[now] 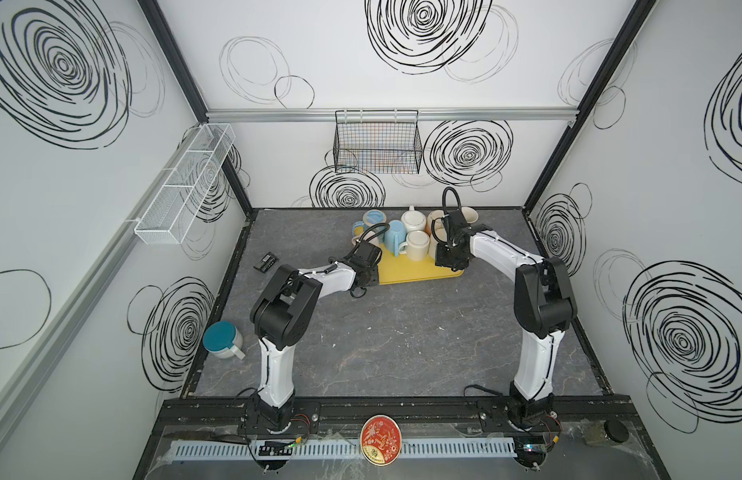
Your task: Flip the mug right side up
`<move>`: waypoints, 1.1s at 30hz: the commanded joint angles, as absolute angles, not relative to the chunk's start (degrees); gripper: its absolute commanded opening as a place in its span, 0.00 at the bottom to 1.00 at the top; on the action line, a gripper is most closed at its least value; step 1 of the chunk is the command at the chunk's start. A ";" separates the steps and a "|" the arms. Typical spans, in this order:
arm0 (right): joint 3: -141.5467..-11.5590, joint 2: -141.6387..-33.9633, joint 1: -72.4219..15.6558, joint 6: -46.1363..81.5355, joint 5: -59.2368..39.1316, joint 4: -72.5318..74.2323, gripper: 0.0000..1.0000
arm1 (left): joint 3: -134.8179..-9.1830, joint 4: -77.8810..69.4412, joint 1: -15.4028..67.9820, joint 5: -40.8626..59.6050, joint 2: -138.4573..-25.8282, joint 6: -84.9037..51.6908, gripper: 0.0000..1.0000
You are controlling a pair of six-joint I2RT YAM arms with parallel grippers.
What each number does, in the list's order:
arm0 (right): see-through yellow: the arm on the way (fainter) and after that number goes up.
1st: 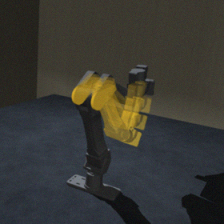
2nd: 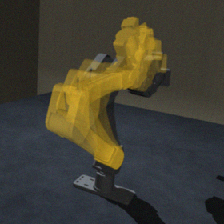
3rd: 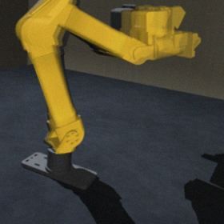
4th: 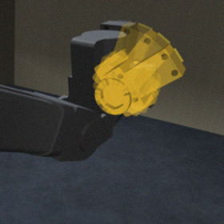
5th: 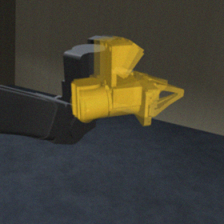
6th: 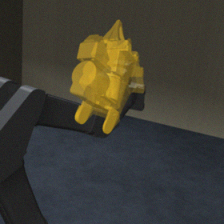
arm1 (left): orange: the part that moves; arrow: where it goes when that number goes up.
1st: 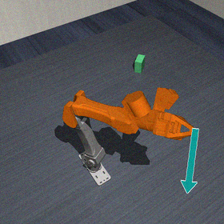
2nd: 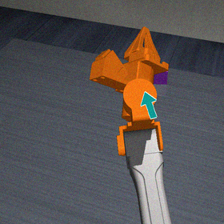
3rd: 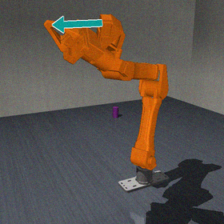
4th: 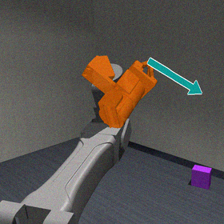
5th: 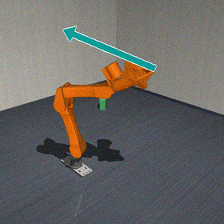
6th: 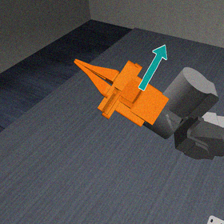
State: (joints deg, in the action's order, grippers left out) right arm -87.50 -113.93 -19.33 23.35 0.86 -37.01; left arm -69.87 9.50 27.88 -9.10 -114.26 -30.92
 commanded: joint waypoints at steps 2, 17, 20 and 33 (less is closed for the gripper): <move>-86.63 -113.50 -19.67 24.13 0.12 -36.21 0.49 | -65.75 20.61 24.26 -13.64 -116.47 -34.26 0.44; -88.07 -117.20 -22.09 24.29 1.05 -35.50 0.43 | -60.12 21.14 19.36 -11.76 -114.63 -35.08 0.44; -90.97 -119.00 -22.48 24.09 0.70 -36.19 0.43 | -59.86 21.40 19.38 -11.63 -114.43 -35.07 0.43; -95.10 -122.97 -30.32 24.08 0.68 -37.05 0.10 | -55.12 20.70 16.01 -8.74 -110.54 -37.08 0.44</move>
